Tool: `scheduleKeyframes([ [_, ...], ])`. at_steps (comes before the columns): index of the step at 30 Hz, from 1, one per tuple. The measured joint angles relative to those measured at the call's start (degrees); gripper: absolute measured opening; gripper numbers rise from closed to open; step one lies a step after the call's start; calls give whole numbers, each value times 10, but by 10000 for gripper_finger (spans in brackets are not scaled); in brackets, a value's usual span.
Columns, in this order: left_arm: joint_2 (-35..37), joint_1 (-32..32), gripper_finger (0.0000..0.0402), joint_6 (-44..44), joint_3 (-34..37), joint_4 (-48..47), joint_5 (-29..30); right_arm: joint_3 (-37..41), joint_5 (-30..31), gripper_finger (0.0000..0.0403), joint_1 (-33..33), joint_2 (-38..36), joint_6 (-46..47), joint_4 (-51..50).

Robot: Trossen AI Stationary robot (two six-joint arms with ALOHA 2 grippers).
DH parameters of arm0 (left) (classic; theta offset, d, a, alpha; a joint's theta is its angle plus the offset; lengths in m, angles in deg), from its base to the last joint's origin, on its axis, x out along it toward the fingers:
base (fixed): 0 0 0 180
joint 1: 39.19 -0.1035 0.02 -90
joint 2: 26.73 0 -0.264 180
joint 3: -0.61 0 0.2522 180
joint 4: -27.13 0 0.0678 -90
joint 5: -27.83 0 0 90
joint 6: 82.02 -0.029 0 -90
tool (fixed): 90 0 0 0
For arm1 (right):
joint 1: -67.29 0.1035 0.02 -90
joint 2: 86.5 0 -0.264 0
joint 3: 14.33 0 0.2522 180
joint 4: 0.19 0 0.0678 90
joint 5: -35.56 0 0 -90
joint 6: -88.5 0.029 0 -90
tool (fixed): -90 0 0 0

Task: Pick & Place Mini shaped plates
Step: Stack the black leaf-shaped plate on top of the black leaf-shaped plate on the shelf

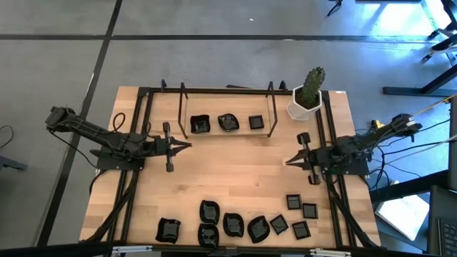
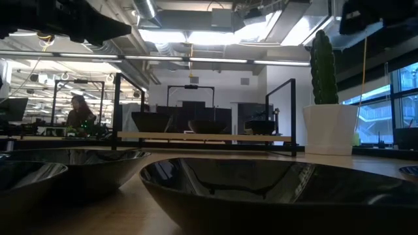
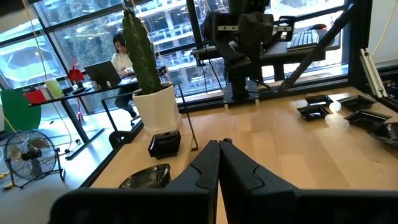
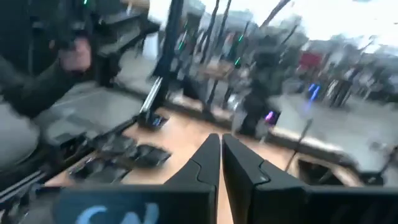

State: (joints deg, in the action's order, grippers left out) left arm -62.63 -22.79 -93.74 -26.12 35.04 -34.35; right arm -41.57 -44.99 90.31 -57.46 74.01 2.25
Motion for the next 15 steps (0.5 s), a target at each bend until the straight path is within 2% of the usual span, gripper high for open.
scheduleKeyframes([
  [4, 0, 0, 6, 0, 0, 0, 0, -101, 0, 19, 29, 151, 8, -102],
  [8, 0, 0, 6, 0, 0, -8, 0, -208, -2, 19, 95, 306, 22, -199],
  [12, 0, 0, 6, 9, 0, -9, 0, -336, 3, 19, 165, 443, 81, -280],
  [15, 0, 0, 6, 19, 0, -11, -1, -438, 44, 19, 209, 534, 135, -329],
])
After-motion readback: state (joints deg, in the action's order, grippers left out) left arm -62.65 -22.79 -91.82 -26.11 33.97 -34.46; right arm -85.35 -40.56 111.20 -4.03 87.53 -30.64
